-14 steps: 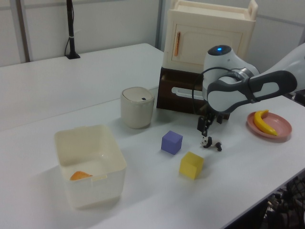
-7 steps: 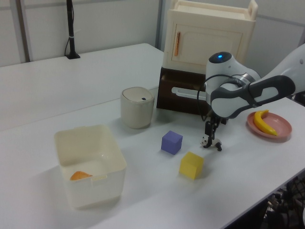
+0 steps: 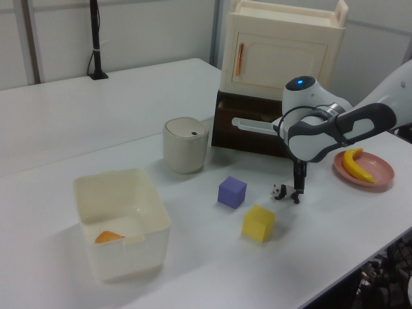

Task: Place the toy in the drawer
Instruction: 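Lower the gripper around the panda toy and close on it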

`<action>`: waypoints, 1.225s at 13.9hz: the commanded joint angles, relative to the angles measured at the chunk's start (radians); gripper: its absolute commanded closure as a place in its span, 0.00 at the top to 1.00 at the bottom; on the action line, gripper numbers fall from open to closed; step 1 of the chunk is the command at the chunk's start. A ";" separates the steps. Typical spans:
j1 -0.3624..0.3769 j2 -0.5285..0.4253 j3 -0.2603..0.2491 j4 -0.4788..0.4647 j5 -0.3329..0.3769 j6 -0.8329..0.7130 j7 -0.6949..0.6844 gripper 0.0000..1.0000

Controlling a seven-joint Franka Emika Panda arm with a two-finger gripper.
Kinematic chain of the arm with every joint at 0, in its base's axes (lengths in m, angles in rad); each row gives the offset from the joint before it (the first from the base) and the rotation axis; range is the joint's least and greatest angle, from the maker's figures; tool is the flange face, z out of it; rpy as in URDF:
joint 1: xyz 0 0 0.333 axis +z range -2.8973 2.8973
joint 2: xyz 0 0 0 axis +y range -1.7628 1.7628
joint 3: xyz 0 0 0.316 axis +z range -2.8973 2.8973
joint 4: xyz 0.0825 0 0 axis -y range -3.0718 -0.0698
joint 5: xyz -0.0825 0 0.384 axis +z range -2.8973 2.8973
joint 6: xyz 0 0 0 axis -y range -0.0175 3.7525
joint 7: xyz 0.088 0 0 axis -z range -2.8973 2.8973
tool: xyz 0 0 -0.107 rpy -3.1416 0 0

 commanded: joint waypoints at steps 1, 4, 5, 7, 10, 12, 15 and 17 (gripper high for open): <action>0.004 0.003 -0.011 -0.016 -0.016 0.017 -0.071 1.00; -0.009 0.046 -0.011 -0.013 -0.016 0.023 -0.078 1.00; -0.011 0.060 -0.011 -0.013 -0.017 0.029 -0.103 1.00; -0.011 0.072 -0.011 -0.012 -0.013 0.029 -0.141 1.00; -0.005 0.071 -0.011 -0.009 -0.008 0.031 -0.170 1.00; 0.003 0.066 -0.010 0.002 -0.005 0.031 -0.170 1.00; 0.009 0.063 -0.004 0.014 -0.002 0.029 -0.170 0.99; 0.009 0.063 -0.004 0.016 -0.002 0.029 -0.196 0.82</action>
